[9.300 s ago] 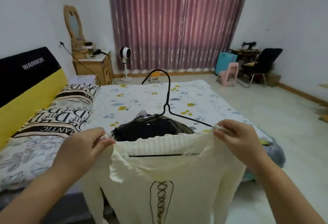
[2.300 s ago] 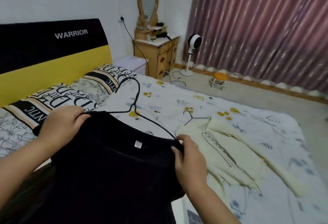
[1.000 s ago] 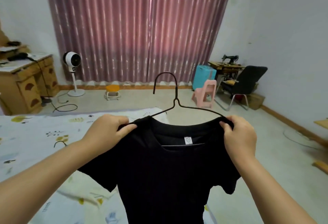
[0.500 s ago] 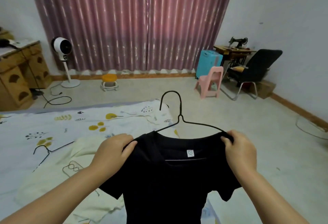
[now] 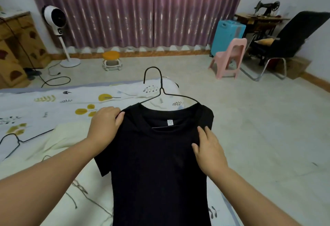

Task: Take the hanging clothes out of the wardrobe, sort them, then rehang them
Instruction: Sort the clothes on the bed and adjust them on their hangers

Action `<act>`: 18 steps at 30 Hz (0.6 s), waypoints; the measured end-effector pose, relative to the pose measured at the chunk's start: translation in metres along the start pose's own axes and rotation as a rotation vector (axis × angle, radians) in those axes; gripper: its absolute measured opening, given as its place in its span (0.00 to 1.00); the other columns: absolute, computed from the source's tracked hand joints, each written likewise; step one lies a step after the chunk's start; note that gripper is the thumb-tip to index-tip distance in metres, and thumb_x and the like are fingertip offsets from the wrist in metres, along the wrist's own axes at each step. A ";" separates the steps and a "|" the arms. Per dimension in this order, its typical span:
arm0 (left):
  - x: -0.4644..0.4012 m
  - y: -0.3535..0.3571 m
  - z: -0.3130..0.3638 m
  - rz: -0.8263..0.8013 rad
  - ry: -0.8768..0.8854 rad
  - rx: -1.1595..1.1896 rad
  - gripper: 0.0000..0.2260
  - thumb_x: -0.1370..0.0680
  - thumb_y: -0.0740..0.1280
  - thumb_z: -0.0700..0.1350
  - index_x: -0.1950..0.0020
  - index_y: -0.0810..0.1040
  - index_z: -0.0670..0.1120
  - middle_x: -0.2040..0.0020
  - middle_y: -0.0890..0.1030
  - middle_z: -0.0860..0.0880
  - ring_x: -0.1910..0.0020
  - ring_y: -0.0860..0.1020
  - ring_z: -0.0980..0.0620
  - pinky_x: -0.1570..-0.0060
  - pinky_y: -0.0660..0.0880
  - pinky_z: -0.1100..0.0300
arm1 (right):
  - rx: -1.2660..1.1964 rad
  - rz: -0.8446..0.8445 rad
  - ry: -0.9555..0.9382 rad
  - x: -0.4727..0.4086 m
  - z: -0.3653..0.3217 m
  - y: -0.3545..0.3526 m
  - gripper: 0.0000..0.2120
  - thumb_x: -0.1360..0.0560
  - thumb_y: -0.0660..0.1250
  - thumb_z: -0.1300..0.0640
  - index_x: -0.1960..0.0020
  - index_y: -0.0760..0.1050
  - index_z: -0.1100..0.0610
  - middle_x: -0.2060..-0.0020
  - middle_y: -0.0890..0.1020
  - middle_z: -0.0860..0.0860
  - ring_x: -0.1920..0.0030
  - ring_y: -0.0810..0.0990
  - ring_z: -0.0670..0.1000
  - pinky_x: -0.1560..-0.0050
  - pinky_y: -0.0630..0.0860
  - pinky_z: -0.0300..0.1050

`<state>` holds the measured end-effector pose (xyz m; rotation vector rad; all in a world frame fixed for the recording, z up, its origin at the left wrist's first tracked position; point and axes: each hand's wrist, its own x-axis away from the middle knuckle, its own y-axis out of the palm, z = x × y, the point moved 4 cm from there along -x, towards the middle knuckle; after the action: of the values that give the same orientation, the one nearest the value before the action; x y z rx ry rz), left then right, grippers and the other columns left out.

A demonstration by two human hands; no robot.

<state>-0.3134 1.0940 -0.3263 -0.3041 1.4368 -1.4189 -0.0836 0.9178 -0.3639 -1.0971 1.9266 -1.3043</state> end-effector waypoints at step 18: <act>0.141 0.187 -0.014 -0.534 0.239 -0.159 0.23 0.28 0.69 0.50 0.35 0.73 0.44 0.33 0.72 0.42 0.37 0.74 0.41 0.44 0.71 0.35 | 0.127 -0.388 -0.023 0.034 0.031 0.174 0.26 0.18 0.52 0.50 0.23 0.47 0.53 0.23 0.48 0.53 0.23 0.45 0.54 0.25 0.49 0.49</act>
<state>-0.2966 1.0429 -0.5542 -0.6760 1.7506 -1.8147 -0.1309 0.9069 -0.5374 -1.4612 1.6388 -1.5845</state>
